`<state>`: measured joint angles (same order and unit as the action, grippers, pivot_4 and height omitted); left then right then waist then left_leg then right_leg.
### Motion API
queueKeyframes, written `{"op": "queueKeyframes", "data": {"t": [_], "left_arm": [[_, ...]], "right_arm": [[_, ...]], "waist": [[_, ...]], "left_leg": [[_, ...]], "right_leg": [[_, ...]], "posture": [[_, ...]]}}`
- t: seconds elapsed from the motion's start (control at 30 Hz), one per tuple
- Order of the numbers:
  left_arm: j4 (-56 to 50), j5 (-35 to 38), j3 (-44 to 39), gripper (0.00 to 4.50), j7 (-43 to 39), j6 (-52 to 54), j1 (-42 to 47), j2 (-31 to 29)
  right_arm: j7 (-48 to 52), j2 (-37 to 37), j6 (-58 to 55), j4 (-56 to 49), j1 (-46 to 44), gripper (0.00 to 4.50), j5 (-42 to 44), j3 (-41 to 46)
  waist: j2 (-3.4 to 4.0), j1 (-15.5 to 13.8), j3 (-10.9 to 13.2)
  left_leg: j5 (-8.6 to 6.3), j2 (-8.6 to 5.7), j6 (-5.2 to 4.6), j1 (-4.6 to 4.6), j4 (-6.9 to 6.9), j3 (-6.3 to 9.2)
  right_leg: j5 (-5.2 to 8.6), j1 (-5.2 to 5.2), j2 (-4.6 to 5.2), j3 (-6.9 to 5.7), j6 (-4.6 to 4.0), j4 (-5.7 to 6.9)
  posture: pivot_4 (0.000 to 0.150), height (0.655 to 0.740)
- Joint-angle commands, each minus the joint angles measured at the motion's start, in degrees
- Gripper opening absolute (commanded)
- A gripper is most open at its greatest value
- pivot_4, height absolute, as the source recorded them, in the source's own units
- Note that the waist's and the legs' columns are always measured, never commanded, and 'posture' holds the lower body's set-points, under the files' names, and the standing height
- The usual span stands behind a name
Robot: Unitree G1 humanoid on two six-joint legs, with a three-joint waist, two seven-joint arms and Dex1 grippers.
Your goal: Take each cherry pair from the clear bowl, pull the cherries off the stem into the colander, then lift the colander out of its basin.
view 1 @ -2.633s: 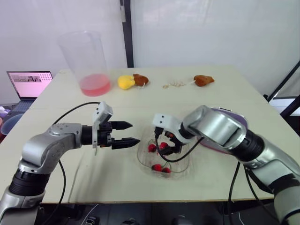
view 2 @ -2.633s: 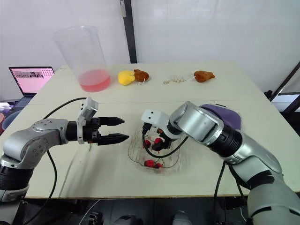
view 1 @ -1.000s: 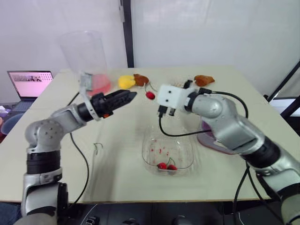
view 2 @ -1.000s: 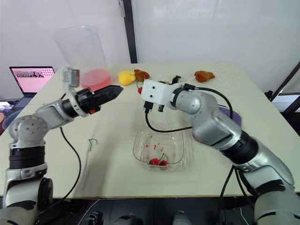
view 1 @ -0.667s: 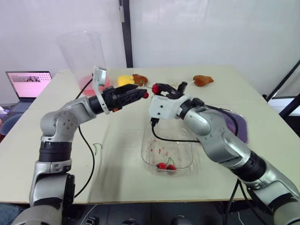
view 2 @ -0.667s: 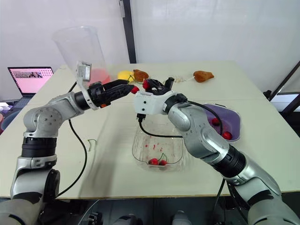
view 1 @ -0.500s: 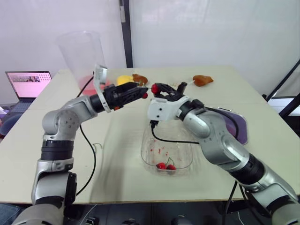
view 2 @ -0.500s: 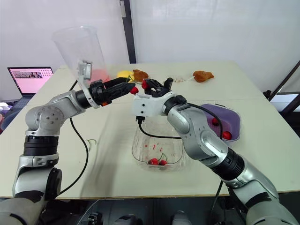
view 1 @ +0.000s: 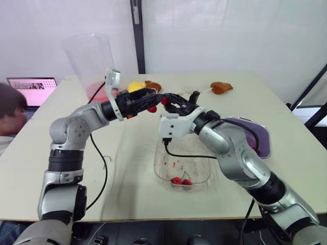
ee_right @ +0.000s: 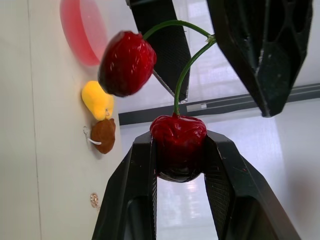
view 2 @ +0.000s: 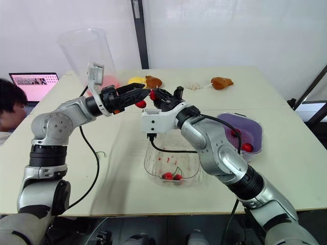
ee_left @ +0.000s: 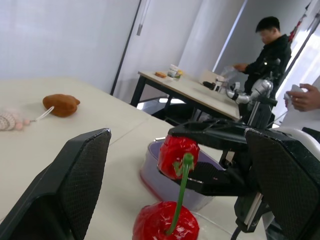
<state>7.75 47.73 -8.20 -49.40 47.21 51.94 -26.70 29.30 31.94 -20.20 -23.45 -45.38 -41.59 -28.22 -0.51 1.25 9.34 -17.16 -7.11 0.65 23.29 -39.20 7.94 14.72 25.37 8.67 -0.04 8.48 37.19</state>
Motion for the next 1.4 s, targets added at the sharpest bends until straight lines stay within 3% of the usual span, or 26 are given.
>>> {"op": "queueKeyframes", "data": {"t": [0.03,0.27,0.5,0.6,0.7,0.77,0.83,0.9,1.03,1.23,1.4], "left_arm": [[-1.3,0.0,-1.3,3.69,-0.6,-0.5,1.2,-0.8],[-0.3,-1.1,-1.4,0.1,-1.2,-1.4,0.9,-1.0],[0.3,-2.0,-1.0,0.02,-1.8,-1.7,0.4,-1.2],[0.5,-2.6,-1.0,0.0,-2.2,-1.8,0.4,-1.2],[0.7,-3.2,-1.0,0.0,-2.5,-2.5,0.6,-1.2],[0.3,-4.8,-0.4,0.0,-2.7,-4.4,1.0,-1.3],[-0.9,-6.4,1.1,0.0,-4.2,-6.0,1.6,-1.8],[-1.5,-7.2,2.1,0.0,-5.9,-6.9,2.0,-2.2],[-2.7,-7.1,3.1,0.0,-10.7,-8.0,1.8,-3.4],[-6.0,-5.3,4.2,0.0,-15.6,-6.0,0.9,-4.7],[-7.6,-4.5,4.7,0.0,-16.8,-4.0,0.4,-5.2]], "right_arm": [[1.1,-1.1,1.0,-1.6,0.3,1.16,-1.6,2.3],[2.7,-2.5,2.4,-1.3,1.0,1.16,-3.1,3.6],[4.9,-3.4,3.4,-1.3,1.8,1.16,-2.8,4.7],[4.9,-4.9,2.8,-1.5,2.9,2.13,-0.8,6.7],[5.5,-5.2,2.5,-1.9,4.6,3.56,1.1,9.4],[8.4,-6.4,-0.8,-3.8,6.5,4.46,8.2,14.6],[16.4,-11.0,-19.1,-6.0,5.6,4.46,19.2,22.7],[20.6,-14.5,-30.4,-8.1,3.5,4.46,28.8,29.7],[30.8,-12.9,-48.5,-9.0,-2.1,4.46,48.9,42.8],[33.3,-2.9,-47.5,-2.7,-1.9,4.46,58.5,40.3],[29.7,-2.4,-45.4,0.3,-5.7,4.46,62.4,36.3]], "waist": [[0.0,0.0,0.0],[0.0,0.0,0.0],[0.0,0.1,0.0],[0.0,0.1,0.0],[0.0,0.0,0.0],[0.0,-0.1,0.0],[0.0,0.0,0.0],[0.01,0.1,0.0],[0.06,0.2,0.0],[0.05,0.0,0.0],[0.05,0.4,0.0]], "left_leg": [[0.0,0.0,0.0,0.0,0.0,0.0],[0.0,0.0,0.0,0.0,0.0,0.0],[0.0,0.0,0.0,0.0,0.0,0.0],[0.0,0.0,0.0,0.0,0.0,0.01],[0.0,0.0,0.0,0.0,0.0,0.01],[0.0,0.0,0.0,0.0,-0.01,0.02],[0.0,0.0,0.0,0.0,-0.01,0.03],[0.0,0.01,0.0,0.0,-0.02,0.04],[0.0,0.02,0.0,0.0,0.01,0.06],[0.0,0.01,0.0,0.0,0.01,0.08],[0.0,0.03,0.0,0.0,0.03,0.03]], "right_leg": [[0.0,0.0,0.0,0.0,0.0,0.0],[0.0,0.0,0.0,0.0,0.0,0.01],[0.0,0.0,0.0,0.0,0.0,0.01],[0.0,0.0,-0.01,0.0,0.0,0.01],[0.0,-0.01,0.0,0.0,0.0,0.01],[0.0,-0.02,0.0,0.0,0.0,0.01],[0.0,-0.03,0.0,0.0,0.0,0.0],[0.0,-0.05,-0.01,0.0,0.0,0.02],[0.0,-0.04,-0.01,0.0,-0.01,0.02],[0.0,-0.06,0.02,-0.01,0.0,0.01],[0.0,-0.01,0.04,0.01,0.0,0.02]], "posture": [[0.15,0.74],[0.15,0.74],[0.15,0.74],[0.15,0.74],[0.15,0.74],[0.15,0.74],[0.15,0.74],[0.15,0.74],[0.15,0.74],[0.15,0.74],[0.15,0.74]]}}
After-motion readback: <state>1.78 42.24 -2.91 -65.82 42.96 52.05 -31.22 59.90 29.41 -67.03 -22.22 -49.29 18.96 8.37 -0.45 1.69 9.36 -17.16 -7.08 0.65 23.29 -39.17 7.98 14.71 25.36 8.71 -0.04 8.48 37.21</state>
